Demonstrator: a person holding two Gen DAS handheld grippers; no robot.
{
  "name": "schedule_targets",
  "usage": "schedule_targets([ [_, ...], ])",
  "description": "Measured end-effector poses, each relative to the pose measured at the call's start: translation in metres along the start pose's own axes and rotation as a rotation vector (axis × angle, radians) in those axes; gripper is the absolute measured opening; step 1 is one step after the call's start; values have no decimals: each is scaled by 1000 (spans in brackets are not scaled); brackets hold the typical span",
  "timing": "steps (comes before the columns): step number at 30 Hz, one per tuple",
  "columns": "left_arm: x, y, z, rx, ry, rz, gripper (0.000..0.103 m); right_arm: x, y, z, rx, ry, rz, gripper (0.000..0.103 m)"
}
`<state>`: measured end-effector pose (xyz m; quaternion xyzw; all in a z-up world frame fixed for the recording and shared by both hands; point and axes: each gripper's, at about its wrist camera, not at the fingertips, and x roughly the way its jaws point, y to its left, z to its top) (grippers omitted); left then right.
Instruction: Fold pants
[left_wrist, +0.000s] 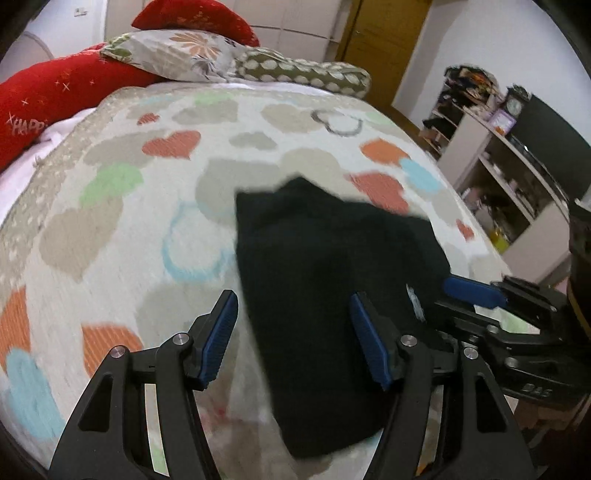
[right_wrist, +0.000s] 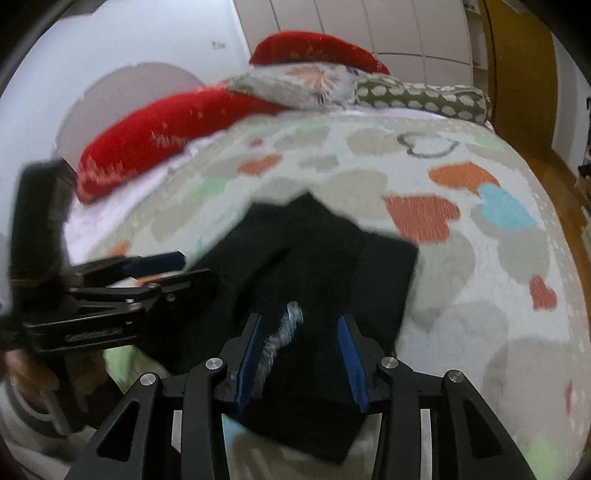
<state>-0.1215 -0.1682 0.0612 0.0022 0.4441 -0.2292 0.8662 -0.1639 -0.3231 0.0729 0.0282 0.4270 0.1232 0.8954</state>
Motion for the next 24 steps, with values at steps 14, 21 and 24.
schedule_targets([
  [14,-2,-1,-8,-20,4,20,66,-14,-18,-6,118,-43,-18,44],
  [21,-13,2,-1,-7,-36,63,66,-10,-8,7,108,-45,-23,46],
  [24,-15,4,4,-6,-49,75,66,-7,-8,9,116,-42,-28,47],
])
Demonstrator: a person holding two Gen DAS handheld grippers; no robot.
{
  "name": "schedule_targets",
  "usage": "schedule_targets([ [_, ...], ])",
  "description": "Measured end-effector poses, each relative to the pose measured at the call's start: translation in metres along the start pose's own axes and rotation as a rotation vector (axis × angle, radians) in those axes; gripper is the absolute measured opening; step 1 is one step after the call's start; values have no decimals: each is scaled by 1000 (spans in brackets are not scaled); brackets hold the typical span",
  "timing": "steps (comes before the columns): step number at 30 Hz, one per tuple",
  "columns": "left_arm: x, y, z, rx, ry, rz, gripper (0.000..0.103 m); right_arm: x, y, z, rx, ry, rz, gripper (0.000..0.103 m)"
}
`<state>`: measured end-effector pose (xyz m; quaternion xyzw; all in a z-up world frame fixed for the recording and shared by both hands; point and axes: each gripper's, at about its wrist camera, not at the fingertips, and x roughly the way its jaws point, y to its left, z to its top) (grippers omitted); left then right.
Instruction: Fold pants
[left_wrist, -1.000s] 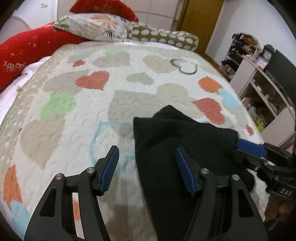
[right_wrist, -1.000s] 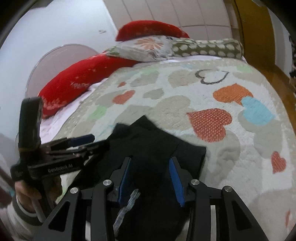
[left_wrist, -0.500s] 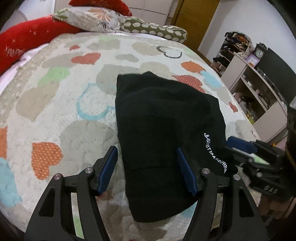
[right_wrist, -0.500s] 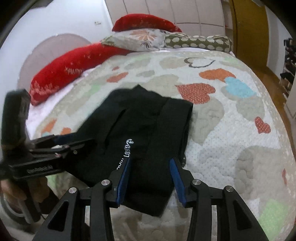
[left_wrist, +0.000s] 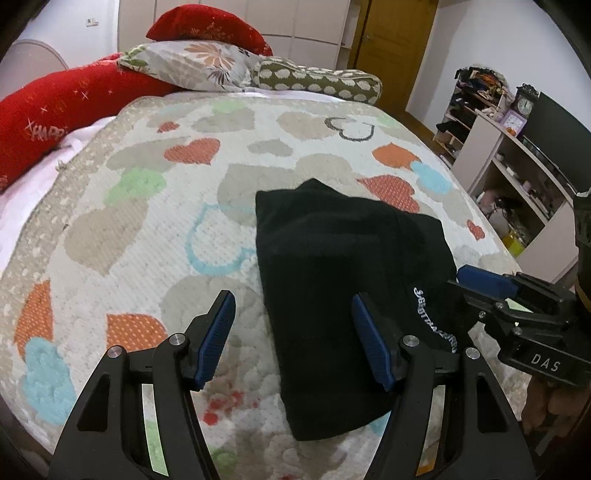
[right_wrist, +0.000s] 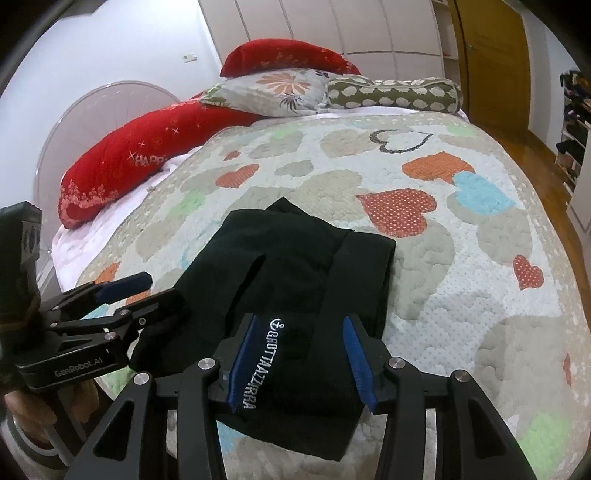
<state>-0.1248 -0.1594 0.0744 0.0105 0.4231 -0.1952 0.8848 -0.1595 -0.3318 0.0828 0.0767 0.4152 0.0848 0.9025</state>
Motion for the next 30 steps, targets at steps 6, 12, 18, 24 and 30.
schedule_targets([
  [6,0,1,3,-8,0,-4,66,4,-4,0,24,12,-7,48],
  [12,3,2,4,-13,7,3,66,6,-9,0,41,23,-12,49],
  [18,5,2,5,-14,15,-1,66,6,-13,-1,54,17,-22,59],
  [24,7,7,5,-43,29,-26,66,9,-18,-2,71,23,-22,62],
  [30,11,11,6,-59,41,-39,66,15,-21,-4,73,43,-24,63],
])
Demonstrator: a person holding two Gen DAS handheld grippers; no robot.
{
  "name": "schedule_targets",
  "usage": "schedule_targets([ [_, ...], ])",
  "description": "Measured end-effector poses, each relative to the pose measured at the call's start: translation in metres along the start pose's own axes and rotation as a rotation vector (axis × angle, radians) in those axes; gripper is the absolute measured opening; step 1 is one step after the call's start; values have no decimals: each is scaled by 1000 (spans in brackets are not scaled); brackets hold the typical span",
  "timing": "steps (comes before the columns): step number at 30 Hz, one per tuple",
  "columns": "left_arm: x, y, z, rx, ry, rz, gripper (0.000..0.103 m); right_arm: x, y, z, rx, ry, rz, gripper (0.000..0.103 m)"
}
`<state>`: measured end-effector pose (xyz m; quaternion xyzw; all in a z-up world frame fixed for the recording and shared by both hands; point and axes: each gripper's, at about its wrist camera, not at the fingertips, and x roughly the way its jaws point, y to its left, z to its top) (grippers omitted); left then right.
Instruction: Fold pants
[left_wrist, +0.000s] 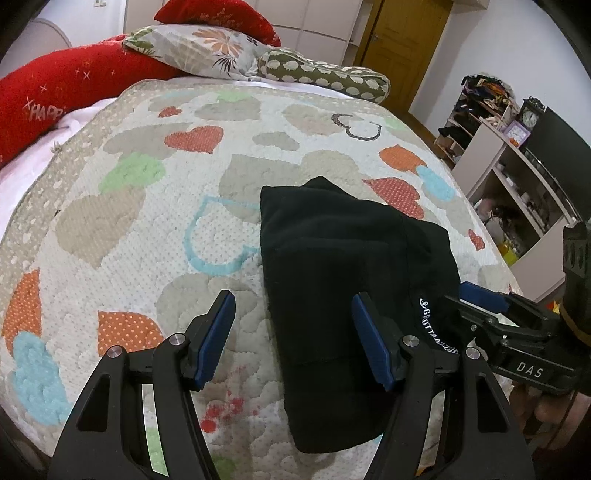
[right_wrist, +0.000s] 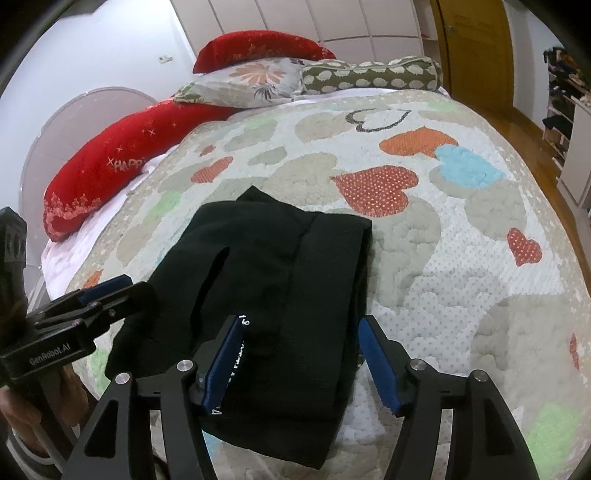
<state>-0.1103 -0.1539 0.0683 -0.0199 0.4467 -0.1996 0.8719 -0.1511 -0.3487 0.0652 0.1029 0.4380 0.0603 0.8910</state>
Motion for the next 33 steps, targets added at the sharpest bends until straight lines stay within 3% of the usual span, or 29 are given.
schedule_targets([
  [8,10,7,1,-21,24,-31,66,5,-9,1,21,3,3,64],
  [11,15,13,2,-45,38,-81,70,9,-17,2,42,8,10,68],
  [16,32,27,4,-106,85,-189,72,23,-31,4,85,19,86,73],
  [21,49,27,6,-135,108,-251,82,35,-40,9,125,-14,207,76],
  [22,52,23,7,-124,102,-254,83,39,-40,10,127,-19,238,74],
  [24,55,17,8,-97,94,-261,83,44,-35,12,120,-22,250,54],
  [25,56,15,8,-80,92,-261,82,45,-31,13,113,-24,257,51],
  [27,56,14,9,-70,88,-278,65,41,-23,15,105,-38,255,40],
  [30,47,20,17,-79,90,-311,46,27,-10,24,80,-71,264,36],
  [33,31,30,32,-67,53,-319,44,24,3,40,71,-95,295,35],
])
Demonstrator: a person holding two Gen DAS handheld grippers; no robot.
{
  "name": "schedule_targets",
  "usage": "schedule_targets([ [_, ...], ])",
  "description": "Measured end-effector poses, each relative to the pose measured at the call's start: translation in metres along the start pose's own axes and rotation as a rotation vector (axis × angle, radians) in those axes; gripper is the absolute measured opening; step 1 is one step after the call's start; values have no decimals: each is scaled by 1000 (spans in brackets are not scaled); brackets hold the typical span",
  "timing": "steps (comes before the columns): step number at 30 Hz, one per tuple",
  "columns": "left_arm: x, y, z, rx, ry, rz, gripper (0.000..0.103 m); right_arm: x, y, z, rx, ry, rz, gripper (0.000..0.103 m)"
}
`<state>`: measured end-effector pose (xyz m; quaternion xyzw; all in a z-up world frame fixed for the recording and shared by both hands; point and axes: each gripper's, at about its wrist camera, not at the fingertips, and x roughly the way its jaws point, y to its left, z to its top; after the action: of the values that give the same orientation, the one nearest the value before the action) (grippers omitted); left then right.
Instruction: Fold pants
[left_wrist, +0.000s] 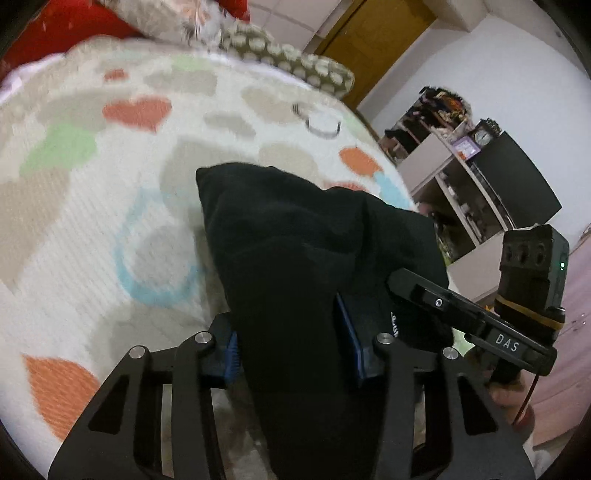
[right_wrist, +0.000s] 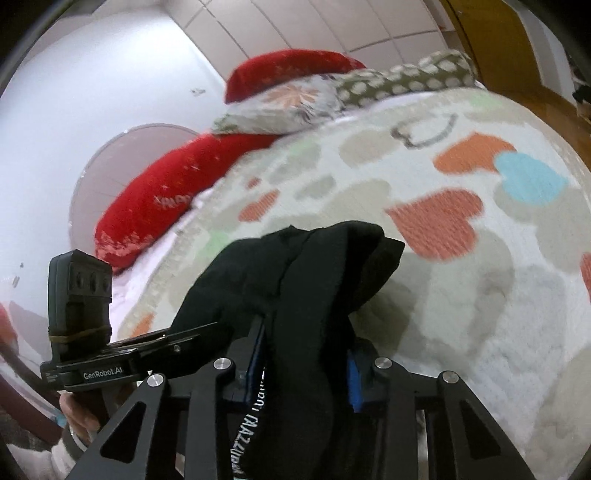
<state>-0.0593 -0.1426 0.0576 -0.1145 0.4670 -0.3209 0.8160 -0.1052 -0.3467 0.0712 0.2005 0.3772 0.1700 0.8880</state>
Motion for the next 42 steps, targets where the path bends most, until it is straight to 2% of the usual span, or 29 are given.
schedule_targets([
  [4,-25,14,32,18,-67,58,44,19,18,24,-17,-19,20,35],
  [7,-21,33,50,13,-75,117,44,47,22,42,-6,-32,18,35],
  [10,6,66,58,-59,-8,211,45,83,16,50,-18,13,-96,38],
  [11,14,72,58,-80,10,218,52,94,13,51,-39,44,-166,41],
  [12,15,79,55,-111,1,204,57,95,10,50,-44,57,-171,44],
  [14,5,77,52,-104,-23,219,58,82,7,51,-33,43,-144,44],
  [17,-17,58,47,-59,-98,325,57,58,18,59,-96,-11,-208,46],
  [20,-34,39,38,-28,-148,306,57,44,35,73,-131,-51,-114,46],
  [24,-24,27,22,0,-121,310,57,73,53,78,-185,5,-73,46],
  [27,-2,24,10,50,-84,404,60,113,40,75,-170,91,-133,45],
  [28,2,26,9,47,-79,391,62,122,34,74,-165,108,-152,45],
  [30,6,33,10,16,-78,369,69,126,29,71,-166,87,-152,45],
  [34,4,37,10,-19,-60,337,69,106,36,71,-172,84,-149,45],
  [39,3,31,6,-11,-71,360,69,65,50,46,-214,67,-175,45],
  [41,2,29,5,-9,-74,365,69,62,49,28,-227,93,-218,45],
  [42,2,29,5,-7,-76,369,69,66,46,17,-239,116,-267,46],
])
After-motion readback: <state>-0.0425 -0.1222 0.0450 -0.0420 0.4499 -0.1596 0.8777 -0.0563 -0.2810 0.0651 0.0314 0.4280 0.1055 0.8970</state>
